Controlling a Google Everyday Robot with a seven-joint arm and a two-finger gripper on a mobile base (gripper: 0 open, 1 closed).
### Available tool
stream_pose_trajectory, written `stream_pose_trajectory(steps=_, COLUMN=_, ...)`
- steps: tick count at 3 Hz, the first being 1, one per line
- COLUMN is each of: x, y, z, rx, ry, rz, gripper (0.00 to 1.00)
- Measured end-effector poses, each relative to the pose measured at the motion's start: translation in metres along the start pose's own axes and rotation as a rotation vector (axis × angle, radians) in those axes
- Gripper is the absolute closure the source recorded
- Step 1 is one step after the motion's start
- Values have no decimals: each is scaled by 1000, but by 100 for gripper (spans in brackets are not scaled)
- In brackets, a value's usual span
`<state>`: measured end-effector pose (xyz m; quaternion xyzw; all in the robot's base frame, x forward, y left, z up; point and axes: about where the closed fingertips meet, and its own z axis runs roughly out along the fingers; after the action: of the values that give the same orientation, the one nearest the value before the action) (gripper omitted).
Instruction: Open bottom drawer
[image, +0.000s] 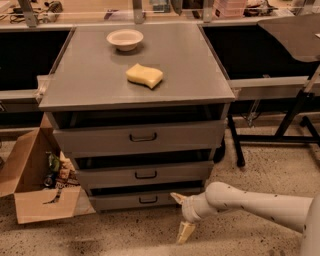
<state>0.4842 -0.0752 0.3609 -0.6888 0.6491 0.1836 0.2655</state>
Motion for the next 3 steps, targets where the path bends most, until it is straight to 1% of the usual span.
stream_pose_trajectory(steps=1, x=1, y=-1, z=1, rx=5, ry=5, rz=-2, gripper=0)
stream_pose_trajectory(steps=2, x=8, y=-5, z=9, rx=28, ry=27, rz=-9, gripper=0)
stream_pose_trajectory(steps=3, x=46, y=-21, z=40, rx=30, ry=65, rz=-36, gripper=0)
